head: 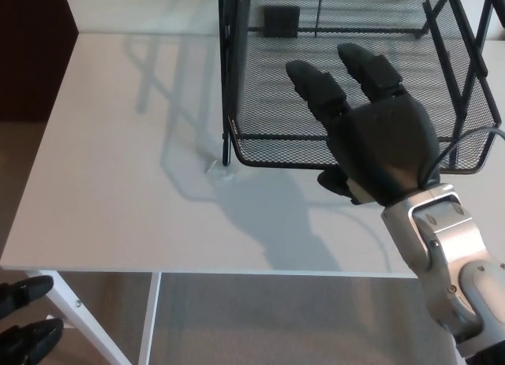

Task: The robot walk towards a table in front and then pushes a layer of a file tray back to its original position using its right hand

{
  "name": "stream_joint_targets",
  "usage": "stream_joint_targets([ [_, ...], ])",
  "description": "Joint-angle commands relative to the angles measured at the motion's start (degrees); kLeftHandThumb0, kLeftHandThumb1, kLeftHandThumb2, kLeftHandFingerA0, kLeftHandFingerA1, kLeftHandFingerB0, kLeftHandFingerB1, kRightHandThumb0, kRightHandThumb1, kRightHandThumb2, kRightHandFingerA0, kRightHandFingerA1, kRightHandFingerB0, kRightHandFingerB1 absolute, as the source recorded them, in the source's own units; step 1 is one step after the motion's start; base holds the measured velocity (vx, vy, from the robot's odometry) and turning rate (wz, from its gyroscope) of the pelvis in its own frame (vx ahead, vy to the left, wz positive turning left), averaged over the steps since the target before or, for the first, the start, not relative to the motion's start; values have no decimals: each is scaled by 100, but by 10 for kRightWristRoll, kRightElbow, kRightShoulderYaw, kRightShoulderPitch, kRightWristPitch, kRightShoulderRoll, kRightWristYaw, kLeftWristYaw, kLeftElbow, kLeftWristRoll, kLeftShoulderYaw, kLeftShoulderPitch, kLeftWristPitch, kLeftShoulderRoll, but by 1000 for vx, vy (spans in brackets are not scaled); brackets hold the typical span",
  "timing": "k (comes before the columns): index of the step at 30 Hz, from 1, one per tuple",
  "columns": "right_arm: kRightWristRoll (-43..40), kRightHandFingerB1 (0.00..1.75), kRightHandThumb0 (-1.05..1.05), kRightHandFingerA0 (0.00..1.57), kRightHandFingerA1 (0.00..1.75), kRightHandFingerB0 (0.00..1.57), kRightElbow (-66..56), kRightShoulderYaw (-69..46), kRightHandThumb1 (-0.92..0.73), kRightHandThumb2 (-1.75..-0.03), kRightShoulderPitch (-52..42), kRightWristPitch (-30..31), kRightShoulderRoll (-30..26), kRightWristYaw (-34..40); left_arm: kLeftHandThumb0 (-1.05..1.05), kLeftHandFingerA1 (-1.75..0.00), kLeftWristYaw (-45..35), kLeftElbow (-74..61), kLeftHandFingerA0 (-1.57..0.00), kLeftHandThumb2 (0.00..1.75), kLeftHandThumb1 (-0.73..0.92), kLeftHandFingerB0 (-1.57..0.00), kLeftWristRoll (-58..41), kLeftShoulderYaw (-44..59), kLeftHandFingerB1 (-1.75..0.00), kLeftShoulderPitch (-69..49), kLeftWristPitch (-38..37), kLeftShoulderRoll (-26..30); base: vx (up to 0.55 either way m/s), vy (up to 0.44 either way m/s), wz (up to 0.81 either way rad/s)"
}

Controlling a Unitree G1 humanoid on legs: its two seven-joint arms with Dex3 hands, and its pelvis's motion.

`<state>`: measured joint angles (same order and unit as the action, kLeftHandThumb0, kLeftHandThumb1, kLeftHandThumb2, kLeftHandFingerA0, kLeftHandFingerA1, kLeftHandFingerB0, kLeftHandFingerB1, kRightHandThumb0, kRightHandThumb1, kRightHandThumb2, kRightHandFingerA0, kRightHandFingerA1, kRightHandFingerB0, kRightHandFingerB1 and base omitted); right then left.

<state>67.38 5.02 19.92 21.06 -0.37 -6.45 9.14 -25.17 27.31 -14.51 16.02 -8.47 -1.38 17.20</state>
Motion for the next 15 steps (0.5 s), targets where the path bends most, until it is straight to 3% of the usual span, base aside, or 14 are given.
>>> stream_joint_targets([
  [1,-3,23,-47,6,24,8,15,6,-34,-67,24,32,-10,7,-24,-47,3,-6,-58,60,45,-50,9,-5,-43,-2,10,10,0,0,0],
  [9,-12,23,-46,6,22,7,21,13,-33,-68,40,45,-20,5,-26,-48,8,-18,-58,60,44,-50,12,-11,-43,-5,12,12,0,0,0],
  [10,-11,23,-45,4,24,3,19,14,-43,-55,38,46,-21,8,-27,-49,6,-17,-57,61,44,-49,12,-11,-43,-5,10,13,0,0,0],
  [12,-14,23,-47,5,24,7,3,16,-45,-55,24,44,-23,8,-27,-48,7,-19,-58,61,43,-49,12,-12,-43,-6,11,14,0,0,0],
  [13,-19,22,-52,5,22,6,-8,16,-36,-70,15,41,-25,6,-27,-48,8,-20,-58,61,44,-49,12,-12,-43,-6,12,14,0,0,0],
  [14,-23,22,-52,5,22,6,-15,17,-36,-70,9,39,-26,3,-27,-48,8,-20,-58,61,44,-49,12,-12,-43,-5,11,14,0,0,0],
  [15,-27,22,-55,4,22,5,-29,19,-44,-55,-3,36,-28,-4,-26,-48,4,-17,-57,61,44,-49,8,-11,-43,-4,14,15,0,0,0],
])
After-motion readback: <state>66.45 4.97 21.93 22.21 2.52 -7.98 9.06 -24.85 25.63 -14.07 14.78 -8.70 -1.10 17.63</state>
